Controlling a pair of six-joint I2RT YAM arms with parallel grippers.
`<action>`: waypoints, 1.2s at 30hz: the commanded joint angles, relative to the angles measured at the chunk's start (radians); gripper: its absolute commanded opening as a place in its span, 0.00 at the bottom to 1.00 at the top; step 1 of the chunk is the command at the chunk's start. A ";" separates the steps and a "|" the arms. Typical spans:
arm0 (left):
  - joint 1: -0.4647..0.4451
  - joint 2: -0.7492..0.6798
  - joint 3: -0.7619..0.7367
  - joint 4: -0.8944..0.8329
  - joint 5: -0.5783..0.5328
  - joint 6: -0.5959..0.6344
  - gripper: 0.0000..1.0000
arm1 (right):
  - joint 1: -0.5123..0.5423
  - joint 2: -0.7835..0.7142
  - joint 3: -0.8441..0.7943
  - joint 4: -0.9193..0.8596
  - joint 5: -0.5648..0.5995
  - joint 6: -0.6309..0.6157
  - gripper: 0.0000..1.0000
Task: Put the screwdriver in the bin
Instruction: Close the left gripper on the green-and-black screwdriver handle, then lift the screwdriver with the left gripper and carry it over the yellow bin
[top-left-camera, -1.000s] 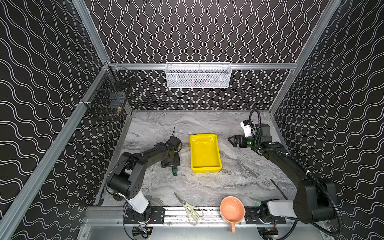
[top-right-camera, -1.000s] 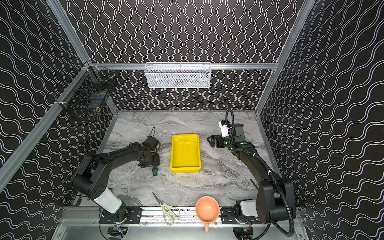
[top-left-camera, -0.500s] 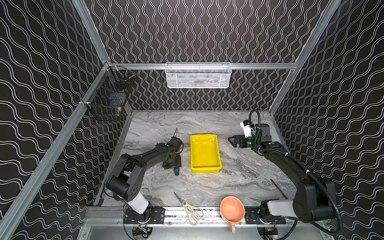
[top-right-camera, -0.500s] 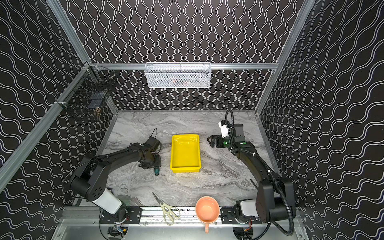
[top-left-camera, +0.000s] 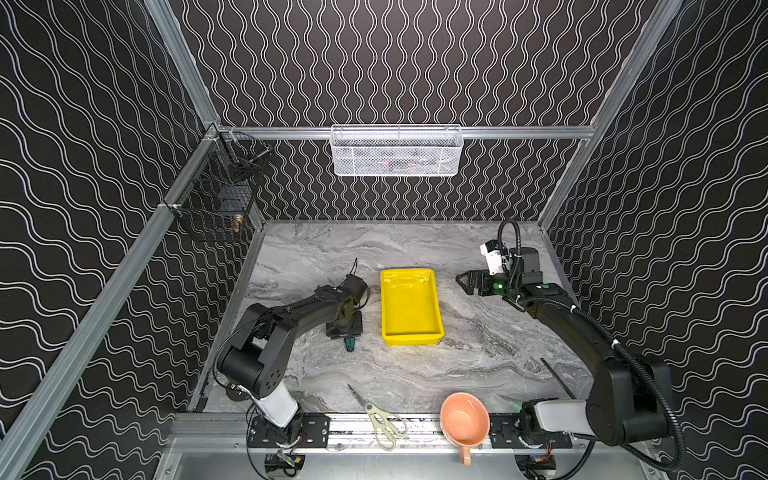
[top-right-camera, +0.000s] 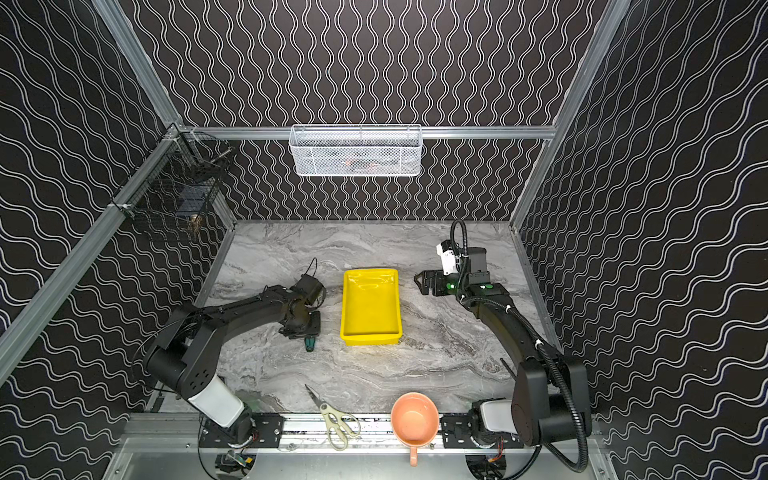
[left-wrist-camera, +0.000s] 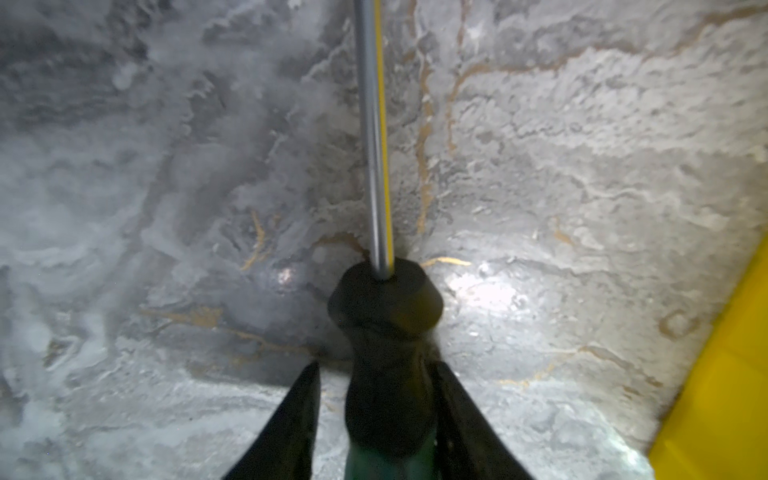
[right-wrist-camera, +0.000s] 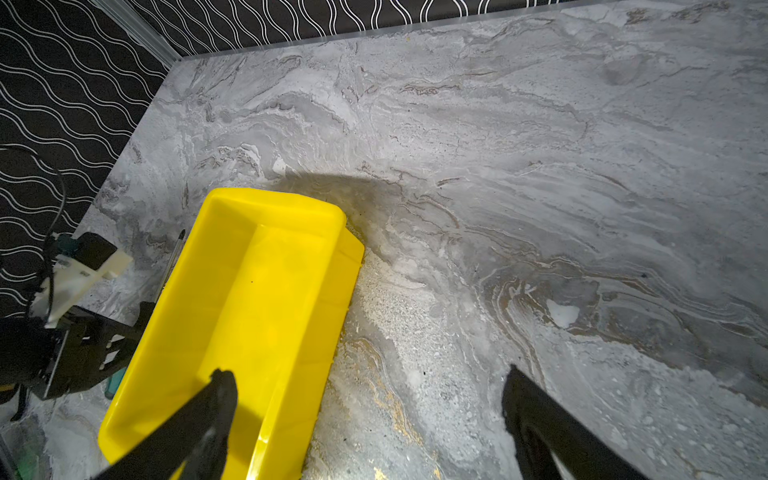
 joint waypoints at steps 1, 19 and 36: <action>0.000 0.030 -0.018 0.071 0.052 0.015 0.40 | 0.001 -0.008 -0.003 0.004 -0.010 -0.011 1.00; 0.000 -0.017 -0.012 0.061 0.026 0.011 0.00 | 0.004 0.001 0.003 0.004 -0.015 -0.012 1.00; 0.000 -0.121 0.039 -0.020 -0.006 0.013 0.00 | 0.007 -0.010 0.002 0.001 -0.010 -0.014 1.00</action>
